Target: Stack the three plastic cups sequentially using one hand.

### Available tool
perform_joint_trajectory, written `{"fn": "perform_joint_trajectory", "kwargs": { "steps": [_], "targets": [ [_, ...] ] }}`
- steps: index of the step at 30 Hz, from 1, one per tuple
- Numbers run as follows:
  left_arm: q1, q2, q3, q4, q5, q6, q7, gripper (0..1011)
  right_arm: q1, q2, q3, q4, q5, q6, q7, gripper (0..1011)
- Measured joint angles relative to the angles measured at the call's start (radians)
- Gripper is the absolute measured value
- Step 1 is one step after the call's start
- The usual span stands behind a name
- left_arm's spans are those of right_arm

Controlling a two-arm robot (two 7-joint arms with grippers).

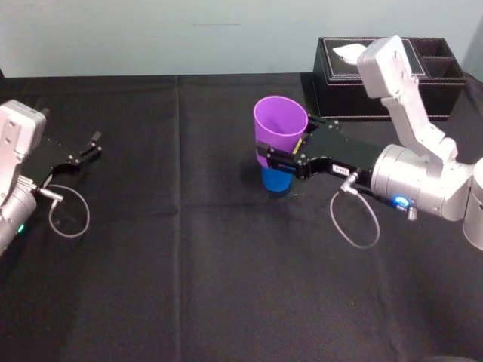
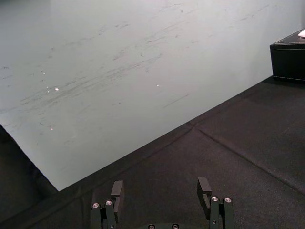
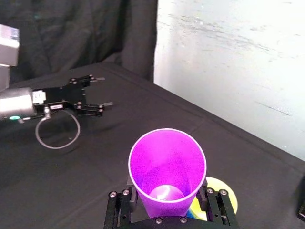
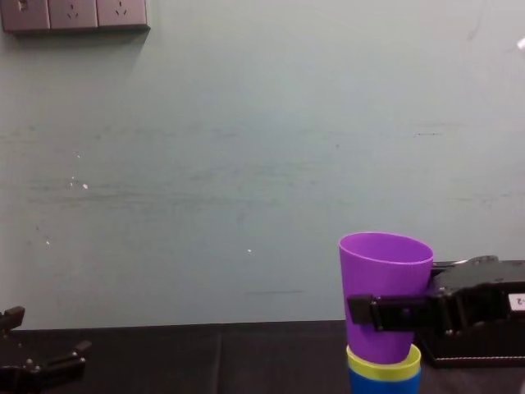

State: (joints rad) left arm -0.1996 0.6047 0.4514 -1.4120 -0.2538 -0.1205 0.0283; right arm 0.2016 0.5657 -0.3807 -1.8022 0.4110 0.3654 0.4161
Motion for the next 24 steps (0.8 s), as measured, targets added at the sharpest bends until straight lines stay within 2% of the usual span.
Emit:
{"fn": "perform_joint_trajectory", "kwargs": {
  "steps": [4,8,16,24],
  "targets": [
    [0.0,0.0,0.0,0.0,0.0,0.0,0.0,1010,0.024,-0.003,-0.004,0.018,0.002,0.014,-0.006,716],
    [0.0,0.0,0.0,0.0,0.0,0.0,0.0,1010,0.068,-0.014,-0.017,0.063,0.002,0.028,-0.011,716],
    [0.0,0.0,0.0,0.0,0.0,0.0,0.0,1010,0.123,-0.031,-0.037,0.124,-0.012,0.026,-0.012,716],
    [0.0,0.0,0.0,0.0,0.0,0.0,0.0,1010,0.143,-0.04,-0.044,0.155,-0.019,0.02,-0.011,716]
  ]
}}
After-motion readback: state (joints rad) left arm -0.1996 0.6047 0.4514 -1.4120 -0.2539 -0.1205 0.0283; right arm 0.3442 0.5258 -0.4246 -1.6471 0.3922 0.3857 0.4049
